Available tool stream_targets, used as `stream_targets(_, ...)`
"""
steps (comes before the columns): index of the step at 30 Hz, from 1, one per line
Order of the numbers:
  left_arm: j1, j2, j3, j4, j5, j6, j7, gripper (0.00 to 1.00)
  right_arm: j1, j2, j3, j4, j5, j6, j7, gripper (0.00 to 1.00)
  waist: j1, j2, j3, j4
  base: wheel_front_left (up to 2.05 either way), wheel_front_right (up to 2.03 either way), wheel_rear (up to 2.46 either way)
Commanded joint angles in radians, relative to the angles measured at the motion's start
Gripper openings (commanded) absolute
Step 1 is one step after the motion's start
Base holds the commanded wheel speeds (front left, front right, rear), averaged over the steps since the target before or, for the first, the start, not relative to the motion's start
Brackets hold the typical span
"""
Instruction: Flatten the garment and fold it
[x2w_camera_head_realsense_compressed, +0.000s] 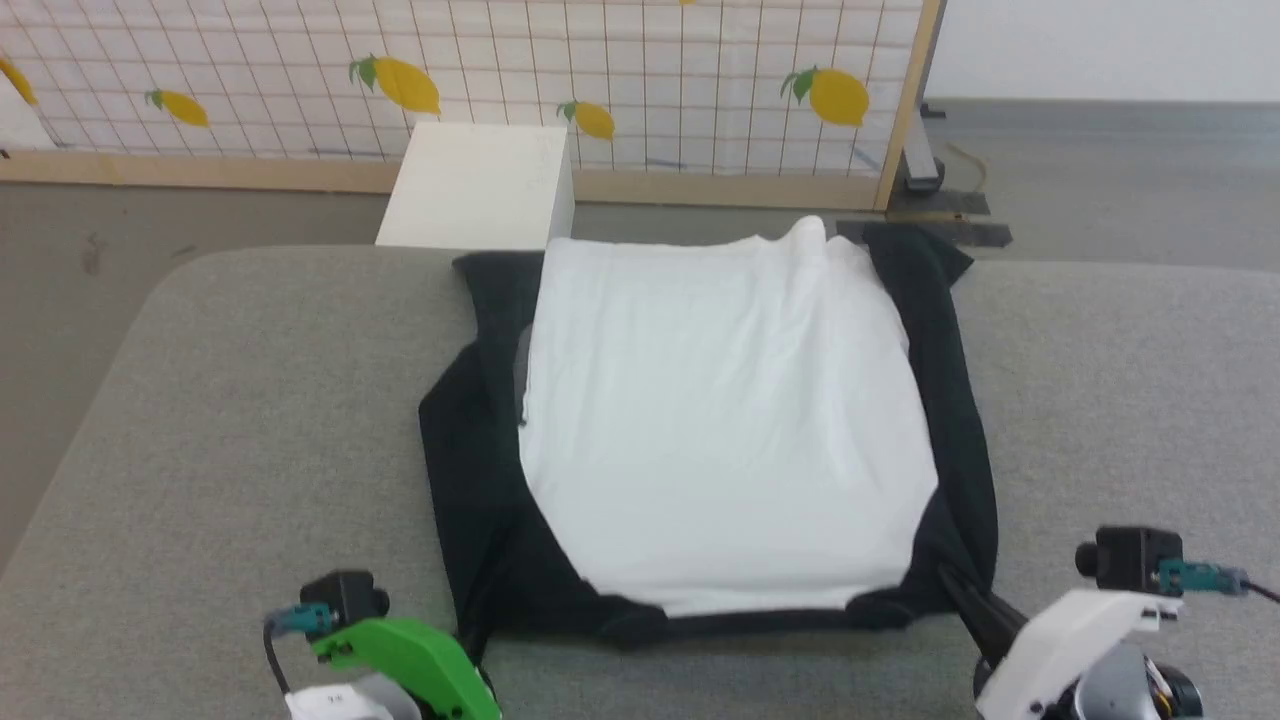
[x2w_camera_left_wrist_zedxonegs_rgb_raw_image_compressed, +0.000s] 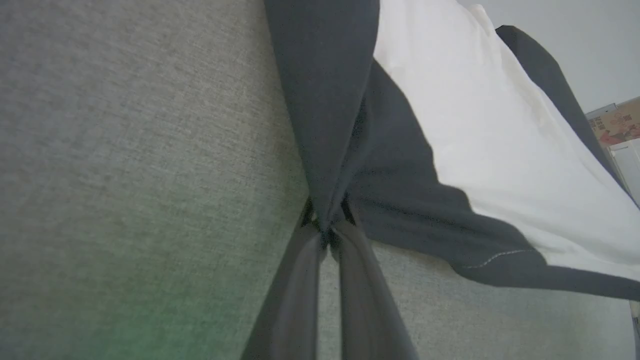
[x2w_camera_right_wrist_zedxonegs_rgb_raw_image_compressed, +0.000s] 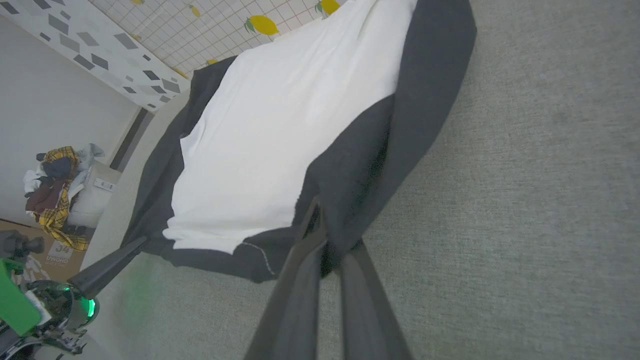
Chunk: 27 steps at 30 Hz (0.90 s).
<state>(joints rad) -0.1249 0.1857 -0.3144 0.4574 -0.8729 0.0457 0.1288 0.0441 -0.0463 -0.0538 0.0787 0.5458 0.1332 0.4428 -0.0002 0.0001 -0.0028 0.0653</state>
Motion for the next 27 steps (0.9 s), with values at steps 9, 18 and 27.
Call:
stream_targets(9, 0.22, 0.084, 0.004, -0.146, -0.018, 0.171, 0.138, 0.0, 0.179, -0.007, -0.05, -0.153, -0.106, -0.002, 0.166, 0.0, 0.0002, -0.0001, -0.045, -0.004, 0.0, 0.0, 0.0)
stream_targets(18, 0.274, 0.119, -0.023, -0.224, -0.003, 0.251, 0.227, 0.0, 0.231, -0.004, -0.035, -0.187, -0.17, -0.002, 0.278, 0.0, 0.0002, -0.0001, -0.031, -0.009, 0.0, 0.0, 0.0)
stream_targets(27, 0.257, 0.116, -0.033, -0.222, -0.018, 0.239, 0.253, 1.0, 0.192, -0.004, 0.046, -0.047, -0.188, -0.002, 0.247, 0.0, 0.0002, -0.0001, -0.031, -0.012, 0.0, 0.0, 0.0)
